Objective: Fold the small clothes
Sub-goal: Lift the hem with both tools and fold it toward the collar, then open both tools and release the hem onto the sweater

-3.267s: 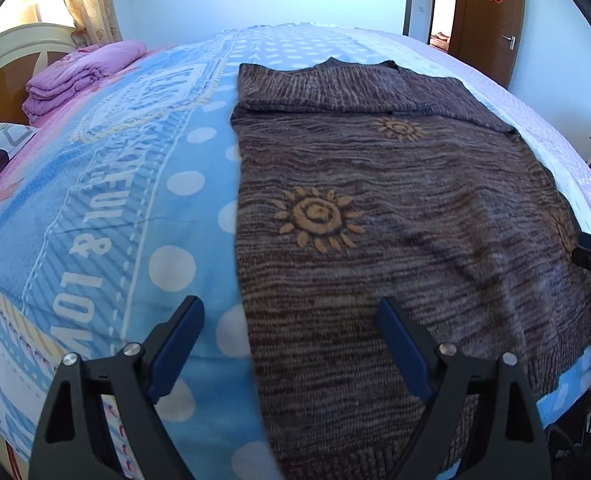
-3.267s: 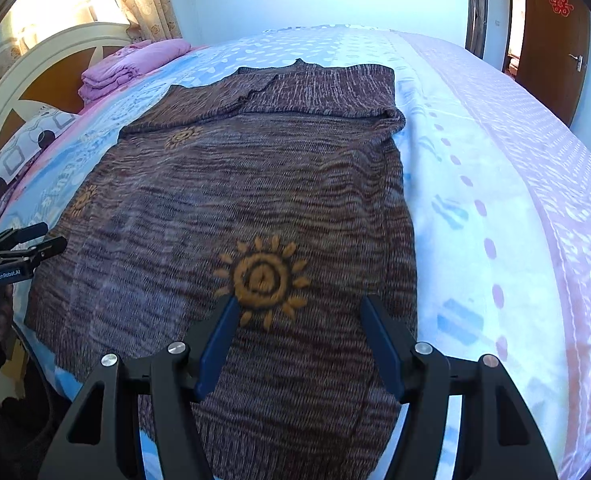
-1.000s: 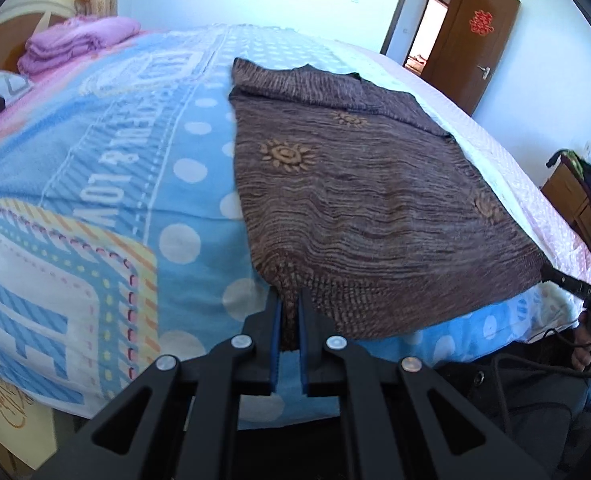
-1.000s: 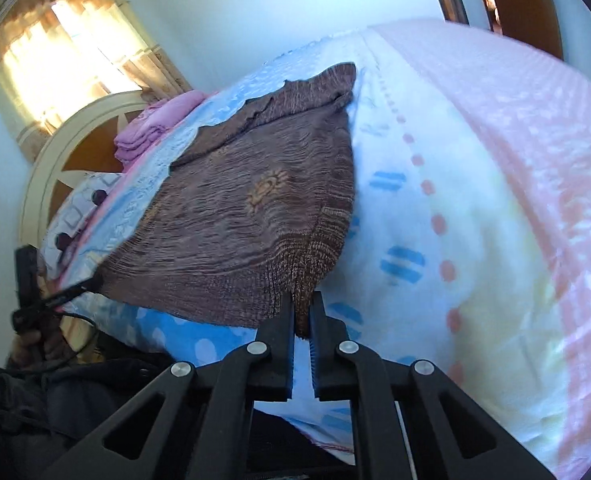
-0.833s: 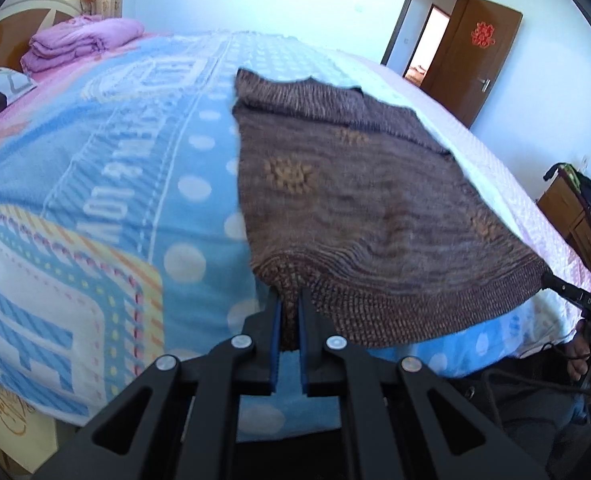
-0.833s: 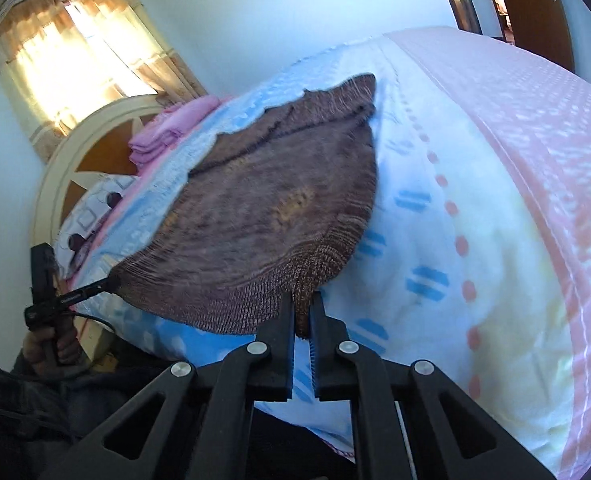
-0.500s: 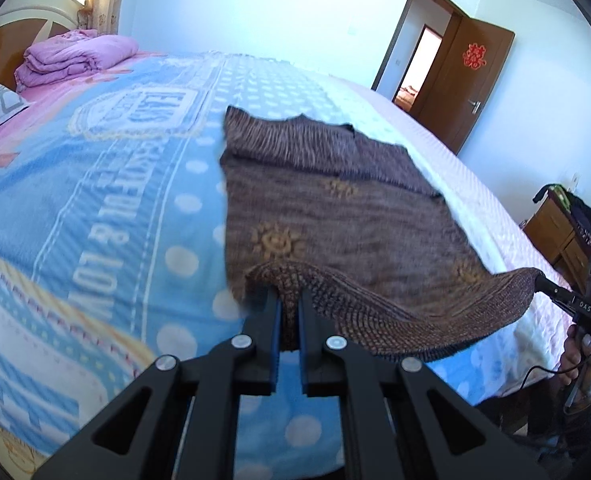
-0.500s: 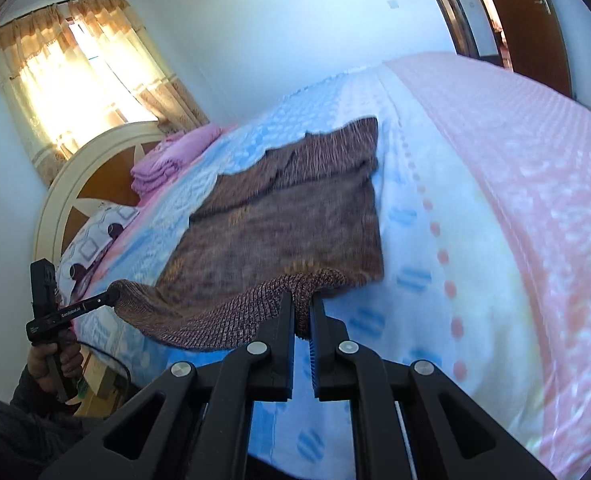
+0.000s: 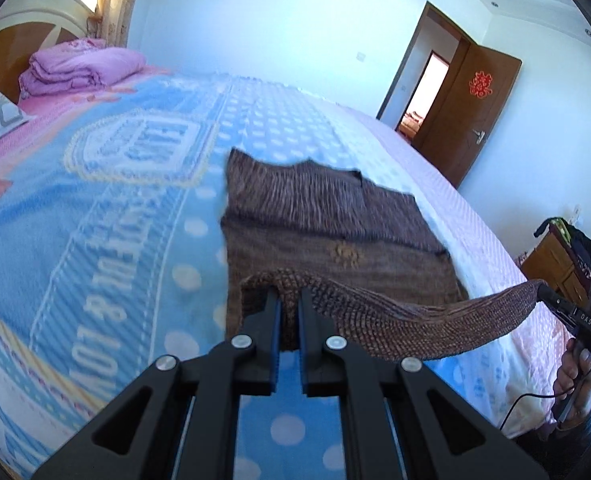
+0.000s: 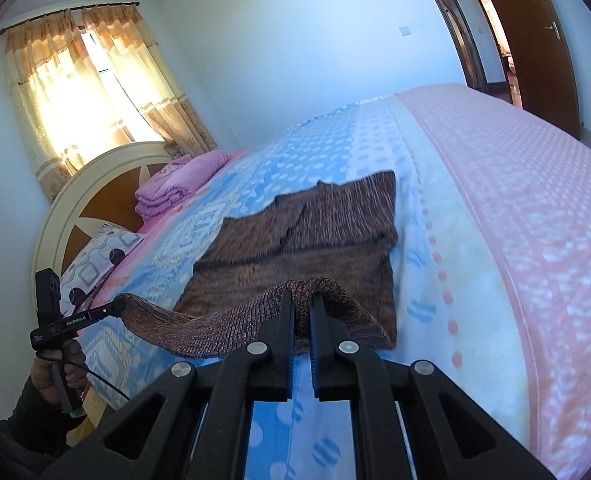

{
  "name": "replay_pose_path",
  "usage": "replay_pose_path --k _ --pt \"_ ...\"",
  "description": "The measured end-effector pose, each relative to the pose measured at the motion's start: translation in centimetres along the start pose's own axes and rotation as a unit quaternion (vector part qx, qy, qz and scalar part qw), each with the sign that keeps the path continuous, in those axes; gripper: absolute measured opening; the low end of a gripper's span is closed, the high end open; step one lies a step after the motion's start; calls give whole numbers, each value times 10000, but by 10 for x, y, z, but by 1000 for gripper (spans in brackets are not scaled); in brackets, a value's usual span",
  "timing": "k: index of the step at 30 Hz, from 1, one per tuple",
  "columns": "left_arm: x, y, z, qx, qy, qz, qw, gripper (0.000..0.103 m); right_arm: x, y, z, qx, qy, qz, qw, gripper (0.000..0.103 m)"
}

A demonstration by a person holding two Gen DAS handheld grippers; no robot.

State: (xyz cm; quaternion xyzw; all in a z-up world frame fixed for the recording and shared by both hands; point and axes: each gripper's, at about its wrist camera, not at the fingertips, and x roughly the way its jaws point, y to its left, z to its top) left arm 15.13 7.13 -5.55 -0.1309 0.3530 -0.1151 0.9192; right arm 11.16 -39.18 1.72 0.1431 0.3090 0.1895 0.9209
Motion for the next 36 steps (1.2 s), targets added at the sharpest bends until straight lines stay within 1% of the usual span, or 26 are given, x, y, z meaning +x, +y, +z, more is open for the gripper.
replay_pose_path --k 6,14,17,21,25,30,32,33,34,35,36 --pt "5 3 32 -88 -292 32 9995 7 12 2 29 -126 -147 24 9998 6" --pt "23 2 70 -38 -483 84 9988 7 32 -2 64 -194 -231 -16 9995 6" --pt "37 -2 92 12 -526 94 9986 7 45 -5 78 -237 -229 -57 9994 6" --pt "57 -8 112 129 -566 208 9981 7 66 -14 98 -234 -239 -165 9993 6" --pt "86 -11 127 297 -523 417 9973 7 91 -29 116 -98 -153 -227 9996 6" --pt "131 -9 132 616 -331 713 9950 7 137 -50 124 37 121 -421 9990 6" --pt "157 -5 130 751 -226 974 9922 7 166 -62 123 79 325 -563 9979 6" --pt "177 -2 128 840 -51 1020 9912 8 177 -66 122 106 389 -627 9972 6" --pt "193 0 126 921 93 1160 9889 8 195 -73 120 123 558 -698 9959 6" --pt "206 4 123 934 166 1371 9860 11 211 -79 118 120 781 -707 9944 6" --pt "217 8 119 932 179 1586 9828 15 225 -85 114 95 942 -824 9921 6"
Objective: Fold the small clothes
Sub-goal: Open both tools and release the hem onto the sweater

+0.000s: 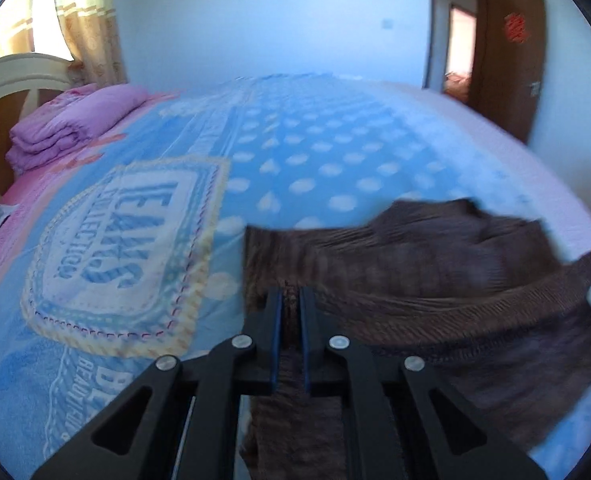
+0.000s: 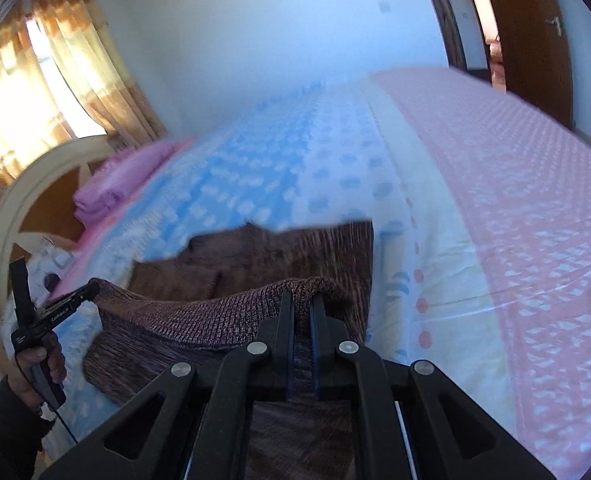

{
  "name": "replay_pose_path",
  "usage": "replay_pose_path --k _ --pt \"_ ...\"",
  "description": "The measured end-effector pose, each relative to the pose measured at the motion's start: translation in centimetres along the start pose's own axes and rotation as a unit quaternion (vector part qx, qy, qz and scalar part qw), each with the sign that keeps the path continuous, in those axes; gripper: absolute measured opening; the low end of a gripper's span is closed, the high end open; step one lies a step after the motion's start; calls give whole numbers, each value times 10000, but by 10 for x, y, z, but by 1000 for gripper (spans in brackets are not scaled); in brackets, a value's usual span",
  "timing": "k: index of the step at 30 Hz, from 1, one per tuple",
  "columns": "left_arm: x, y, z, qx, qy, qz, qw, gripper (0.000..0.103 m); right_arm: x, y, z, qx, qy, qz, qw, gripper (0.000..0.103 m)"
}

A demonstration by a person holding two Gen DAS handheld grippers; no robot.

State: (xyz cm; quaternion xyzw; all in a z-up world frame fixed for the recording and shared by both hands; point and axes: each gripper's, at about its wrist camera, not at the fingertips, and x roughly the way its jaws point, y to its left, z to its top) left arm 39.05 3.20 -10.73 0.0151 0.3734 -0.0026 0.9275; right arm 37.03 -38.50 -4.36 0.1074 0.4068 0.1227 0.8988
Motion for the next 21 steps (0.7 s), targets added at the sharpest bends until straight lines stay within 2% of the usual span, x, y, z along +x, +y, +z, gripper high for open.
replay_pose_path --k 2,3,4,5,6,7,8,9,13,18,21 --pt "12 3 -6 14 111 265 9996 15 17 -4 -3 -109 13 -435 9990 8" --pt "10 8 -11 -89 141 154 9997 16 20 -4 -6 -159 41 -485 9987 12" --pt "4 10 -15 -127 126 44 9998 19 20 -4 -8 -212 59 -516 9984 25" --pt "-2 11 -20 -101 116 -18 9999 31 19 1 -13 -389 73 -623 9973 36" --pt "-10 10 -26 28 114 -12 9999 47 18 5 -16 -554 88 -714 9959 64" --pt "-19 7 -33 209 69 -9 9998 54 17 11 -21 -808 101 -832 9932 79" --pt "-25 4 -39 373 -2 -16 9993 63 16 20 -27 -1199 106 -996 9877 79" --pt "-30 -3 -47 689 -50 62 9976 66 17 25 -30 -1427 121 -1107 9835 79" --pt "-12 -22 -49 1344 181 539 9893 67 38 43 -33 -2226 344 -1618 9608 79" --pt "13 -27 -23 1479 138 915 9847 69 61 53 -8 -2651 468 -1895 9442 79" --pt "32 -19 10 1378 92 1420 9802 69 70 51 35 -2640 327 -2189 9388 79"
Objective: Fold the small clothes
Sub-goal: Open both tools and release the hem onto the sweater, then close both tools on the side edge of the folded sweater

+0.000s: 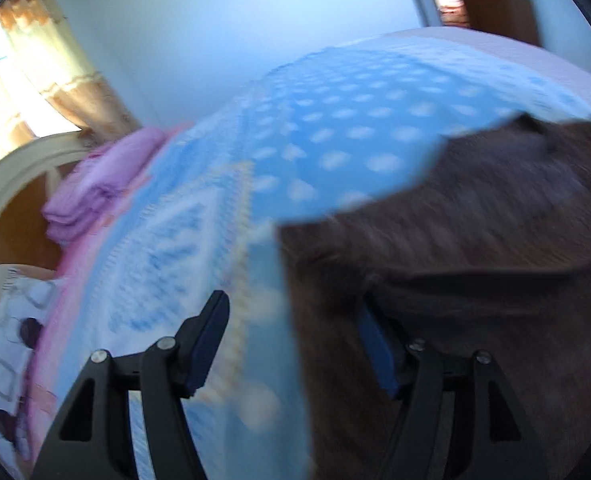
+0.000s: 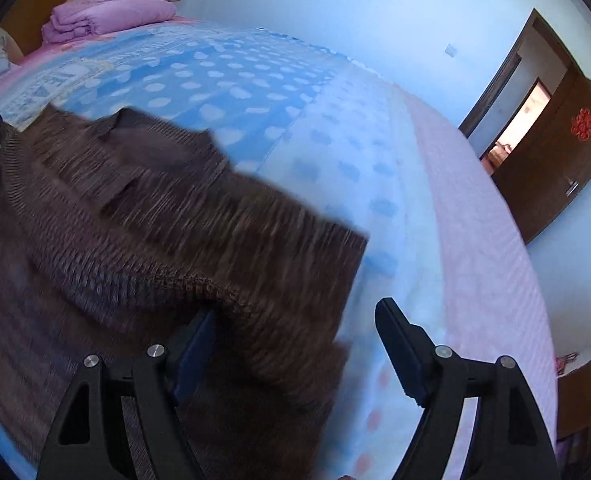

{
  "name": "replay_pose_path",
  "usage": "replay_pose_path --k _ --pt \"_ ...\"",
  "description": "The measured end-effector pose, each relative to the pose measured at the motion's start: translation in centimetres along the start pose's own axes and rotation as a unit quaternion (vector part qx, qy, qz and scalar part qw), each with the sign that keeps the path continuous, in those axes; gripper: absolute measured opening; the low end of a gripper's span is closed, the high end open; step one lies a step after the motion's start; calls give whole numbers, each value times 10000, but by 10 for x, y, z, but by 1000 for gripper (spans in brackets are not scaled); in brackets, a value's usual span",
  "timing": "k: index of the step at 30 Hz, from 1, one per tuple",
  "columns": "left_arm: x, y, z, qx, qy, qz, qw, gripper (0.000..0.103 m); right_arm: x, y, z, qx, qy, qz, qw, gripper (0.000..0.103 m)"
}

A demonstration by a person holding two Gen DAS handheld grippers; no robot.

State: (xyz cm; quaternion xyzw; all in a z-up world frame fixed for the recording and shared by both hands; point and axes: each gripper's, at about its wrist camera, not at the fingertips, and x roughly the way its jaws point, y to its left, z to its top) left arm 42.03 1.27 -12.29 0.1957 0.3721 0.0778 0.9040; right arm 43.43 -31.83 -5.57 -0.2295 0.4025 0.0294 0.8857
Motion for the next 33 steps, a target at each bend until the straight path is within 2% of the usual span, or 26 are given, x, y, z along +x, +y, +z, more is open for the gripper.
replay_pose_path --k 2,3,6,9,14,17,20,23,25,27,29,31,33 --pt "13 17 14 -387 173 -4 9991 70 1 -22 22 377 -136 -265 9988 79" --pt "19 24 16 -513 299 -10 9982 73 -1 -30 27 557 -183 -279 9979 79" --pt "30 38 12 -711 547 55 9960 74 -6 -48 28 899 -249 -106 9956 79" --pt "31 49 -5 -755 628 37 9952 75 -9 -48 9 894 -233 101 9957 79" --pt "16 65 -35 -1071 617 -16 9923 76 -13 -41 -32 1021 -84 859 9910 79" --pt "-6 64 -37 -1086 199 -306 9934 76 -15 -26 -41 775 -110 1125 9906 79" --pt "-16 57 -26 -1137 0 -942 9890 75 -8 -18 -37 678 -30 1213 9903 79" --pt "-15 37 -14 -995 -41 -1320 9862 64 -3 -25 -35 991 -91 1382 9854 79" --pt "-2 25 -9 -843 74 -1421 9862 59 3 -33 -35 1266 -95 1478 9808 67" --pt "16 22 -7 -982 355 -1623 9812 46 11 -43 -38 1556 -66 1676 9735 59" --pt "27 21 -8 -1172 498 -1754 9762 41 13 -48 -41 1652 -46 1745 9707 58" --pt "29 19 -6 -1156 411 -1887 9744 35 15 -51 -43 1681 -43 1792 9693 58" --pt "26 15 -5 -1032 362 -1976 9742 19 18 -54 -43 1730 -42 1847 9674 56"
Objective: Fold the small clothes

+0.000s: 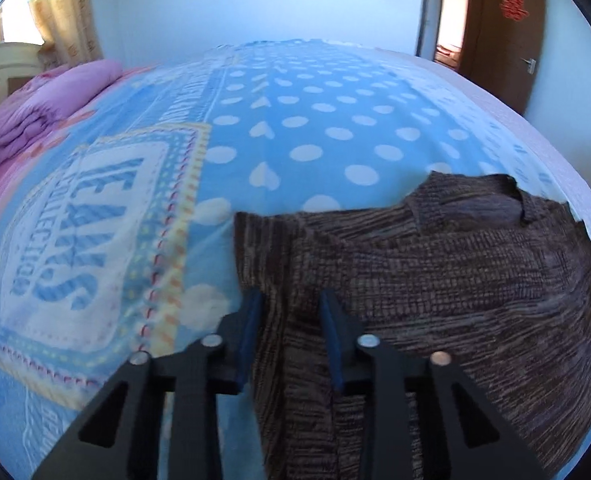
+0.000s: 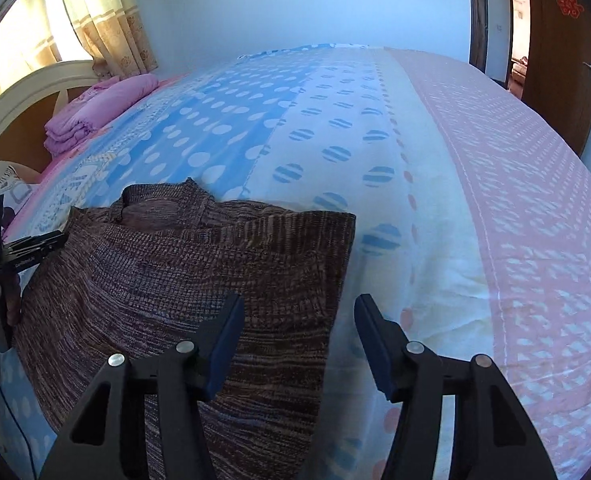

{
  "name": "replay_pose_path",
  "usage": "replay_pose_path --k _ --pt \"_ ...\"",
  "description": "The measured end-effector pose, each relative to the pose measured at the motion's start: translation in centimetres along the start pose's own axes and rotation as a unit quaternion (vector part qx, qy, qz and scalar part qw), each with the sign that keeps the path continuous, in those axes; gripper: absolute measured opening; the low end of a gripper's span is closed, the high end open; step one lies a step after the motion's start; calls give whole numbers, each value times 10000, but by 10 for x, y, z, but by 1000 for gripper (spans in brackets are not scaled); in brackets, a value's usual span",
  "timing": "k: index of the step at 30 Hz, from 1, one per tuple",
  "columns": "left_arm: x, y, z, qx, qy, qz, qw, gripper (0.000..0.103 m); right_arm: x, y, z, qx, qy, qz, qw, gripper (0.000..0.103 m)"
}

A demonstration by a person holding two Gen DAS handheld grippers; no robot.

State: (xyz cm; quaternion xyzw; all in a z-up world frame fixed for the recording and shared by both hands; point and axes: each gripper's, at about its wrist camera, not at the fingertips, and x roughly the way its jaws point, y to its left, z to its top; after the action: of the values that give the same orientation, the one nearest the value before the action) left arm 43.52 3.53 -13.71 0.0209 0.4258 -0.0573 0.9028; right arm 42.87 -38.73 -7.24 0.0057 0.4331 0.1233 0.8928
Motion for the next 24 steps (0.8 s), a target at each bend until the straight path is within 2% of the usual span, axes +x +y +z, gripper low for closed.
replay_pose_path --k 1,3,6,8,9,13,17,20,21,24 --pt "0 -4 0 103 3 -44 9999 13 1 -2 1 51 -13 114 9999 49" --pt "-2 -6 -1 240 -17 6 9997 10 2 -2 3 58 -44 231 9997 43" --pt "-3 -5 -1 258 -46 -22 9997 9 12 3 5 -32 32 240 9997 40" --pt "-6 -2 -2 183 -129 -15 9997 8 19 7 6 -112 171 -24 9998 7" --pt "-12 0 -1 126 -232 -2 9997 8 19 8 6 -149 160 -121 9997 3" --pt "-35 9 2 -48 -571 -120 9983 8 -2 14 11 -245 -255 -136 9993 2" --pt "-42 13 8 -136 -625 -198 9978 8 -27 13 28 -89 -739 -61 9972 2" --pt "-31 14 8 -212 -491 -148 9985 9 -31 16 38 -76 -822 -26 9966 2" --pt "-28 13 6 -212 -457 -101 9987 14 -29 18 37 -94 -792 -26 9968 2" --pt "-19 16 -2 -315 -318 75 9990 16 -22 22 33 -178 -690 -56 9974 2"
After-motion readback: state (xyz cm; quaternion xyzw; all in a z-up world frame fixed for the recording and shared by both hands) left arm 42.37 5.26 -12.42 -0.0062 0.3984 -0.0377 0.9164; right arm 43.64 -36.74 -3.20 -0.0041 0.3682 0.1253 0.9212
